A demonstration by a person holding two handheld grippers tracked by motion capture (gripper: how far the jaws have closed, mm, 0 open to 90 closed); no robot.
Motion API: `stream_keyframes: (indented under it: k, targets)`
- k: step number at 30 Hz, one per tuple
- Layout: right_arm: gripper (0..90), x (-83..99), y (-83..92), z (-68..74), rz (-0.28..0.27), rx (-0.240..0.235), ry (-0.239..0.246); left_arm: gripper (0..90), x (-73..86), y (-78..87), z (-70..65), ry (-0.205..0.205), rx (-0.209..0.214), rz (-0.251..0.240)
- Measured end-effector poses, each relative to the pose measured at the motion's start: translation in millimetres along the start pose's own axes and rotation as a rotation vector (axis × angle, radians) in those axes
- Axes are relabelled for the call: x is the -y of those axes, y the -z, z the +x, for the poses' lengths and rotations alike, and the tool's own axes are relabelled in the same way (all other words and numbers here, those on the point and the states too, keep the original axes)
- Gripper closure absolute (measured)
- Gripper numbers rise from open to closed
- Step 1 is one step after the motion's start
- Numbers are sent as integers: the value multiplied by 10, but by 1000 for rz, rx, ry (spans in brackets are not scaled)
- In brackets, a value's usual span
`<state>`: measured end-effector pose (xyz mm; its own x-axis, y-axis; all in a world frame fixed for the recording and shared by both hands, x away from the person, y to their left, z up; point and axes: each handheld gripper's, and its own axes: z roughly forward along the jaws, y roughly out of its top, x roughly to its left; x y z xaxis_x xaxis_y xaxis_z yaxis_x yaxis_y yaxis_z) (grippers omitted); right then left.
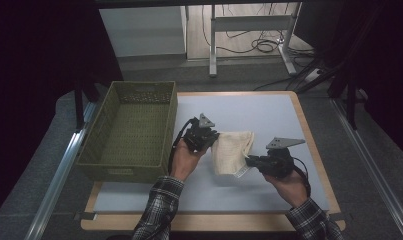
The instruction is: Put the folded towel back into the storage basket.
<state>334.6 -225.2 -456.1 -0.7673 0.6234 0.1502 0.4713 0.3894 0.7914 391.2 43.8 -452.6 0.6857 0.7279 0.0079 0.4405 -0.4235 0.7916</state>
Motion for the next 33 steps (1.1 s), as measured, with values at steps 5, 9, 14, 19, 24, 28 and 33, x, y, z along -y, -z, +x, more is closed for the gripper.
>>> stream_keyframes:
  k: [5,9,14,19,24,28,33]
  targets:
    - [830,-53,-63,42,-5,-14,2,829,-28,87,55,-4,-16,-5]
    - [830,-96,-89,61,-12,-16,5,828,-52,158,111,-16,-31,2]
    - [830,-173,-123,104,-28,-21,10,828,-76,228,172,-24,-48,-2]
    - [829,-245,-166,143,-34,-14,27,828,-98,299,236,-30,-64,-5]
    - [830,-353,-223,186,-43,-13,47,827,-119,397,329,-36,-89,-6]
    - [830,-445,-268,245,-48,-11,70,826,-126,467,405,-28,-102,-11]
    - [829,-544,-334,289,-52,-18,76,826,-136,537,493,-26,-123,-7]
